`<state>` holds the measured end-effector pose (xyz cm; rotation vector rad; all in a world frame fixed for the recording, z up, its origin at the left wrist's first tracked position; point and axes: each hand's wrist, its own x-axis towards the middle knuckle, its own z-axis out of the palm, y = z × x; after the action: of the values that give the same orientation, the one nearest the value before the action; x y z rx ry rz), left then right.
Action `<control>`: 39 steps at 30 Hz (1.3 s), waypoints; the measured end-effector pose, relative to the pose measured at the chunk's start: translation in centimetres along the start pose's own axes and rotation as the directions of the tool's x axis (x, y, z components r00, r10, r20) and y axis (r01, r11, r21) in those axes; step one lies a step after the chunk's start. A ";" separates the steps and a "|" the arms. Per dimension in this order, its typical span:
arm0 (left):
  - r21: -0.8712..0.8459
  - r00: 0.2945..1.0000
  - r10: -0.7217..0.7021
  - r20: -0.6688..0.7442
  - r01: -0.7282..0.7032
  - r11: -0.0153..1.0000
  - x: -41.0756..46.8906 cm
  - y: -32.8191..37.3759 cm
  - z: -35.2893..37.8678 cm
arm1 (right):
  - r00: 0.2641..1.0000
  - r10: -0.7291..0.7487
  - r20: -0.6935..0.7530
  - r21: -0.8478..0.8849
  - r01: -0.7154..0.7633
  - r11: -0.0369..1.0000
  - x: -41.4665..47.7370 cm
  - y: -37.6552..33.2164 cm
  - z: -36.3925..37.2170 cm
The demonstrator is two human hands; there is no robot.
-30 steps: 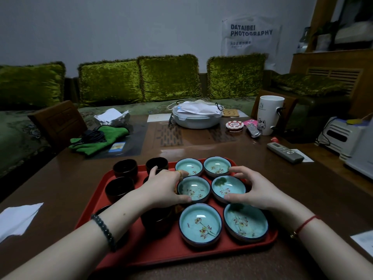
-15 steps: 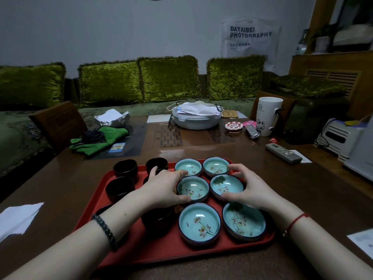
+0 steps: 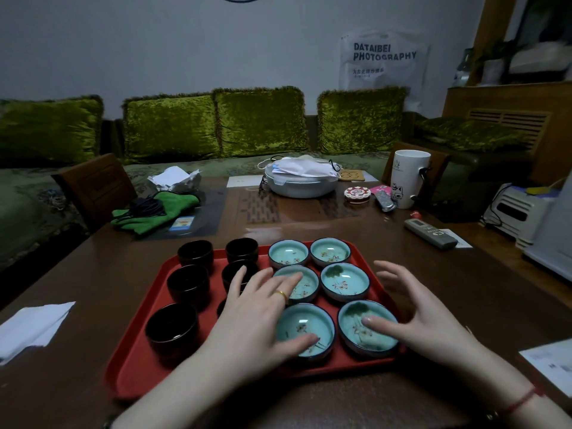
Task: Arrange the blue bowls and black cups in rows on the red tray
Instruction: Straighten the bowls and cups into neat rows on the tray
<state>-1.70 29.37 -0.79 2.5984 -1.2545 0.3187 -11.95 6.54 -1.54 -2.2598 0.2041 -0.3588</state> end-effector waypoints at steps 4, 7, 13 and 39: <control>0.091 0.999 -0.054 0.003 0.053 0.994 -2.1 1.1 0.6 | 1.000 0.004 -0.013 0.043 -0.003 0.999 -2.4 0.5 1.0; 0.172 0.998 -0.064 -0.030 0.068 0.983 -3.0 1.6 1.0 | 0.998 -0.007 -0.055 0.056 0.010 0.998 -3.3 0.7 1.7; 0.172 0.981 -0.100 -0.165 0.128 0.977 -3.5 1.7 2.6 | 0.995 -0.017 -0.098 0.055 0.022 0.998 -3.7 0.9 2.5; 0.082 0.980 -0.188 -0.070 0.193 0.978 -3.3 2.1 2.2 | 0.993 -0.020 -0.116 0.028 0.024 0.999 -3.1 0.3 2.8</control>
<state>-5.13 29.90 -3.58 2.7341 -0.9824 0.4236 -14.02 9.17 -4.08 -2.2158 0.2326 -0.5022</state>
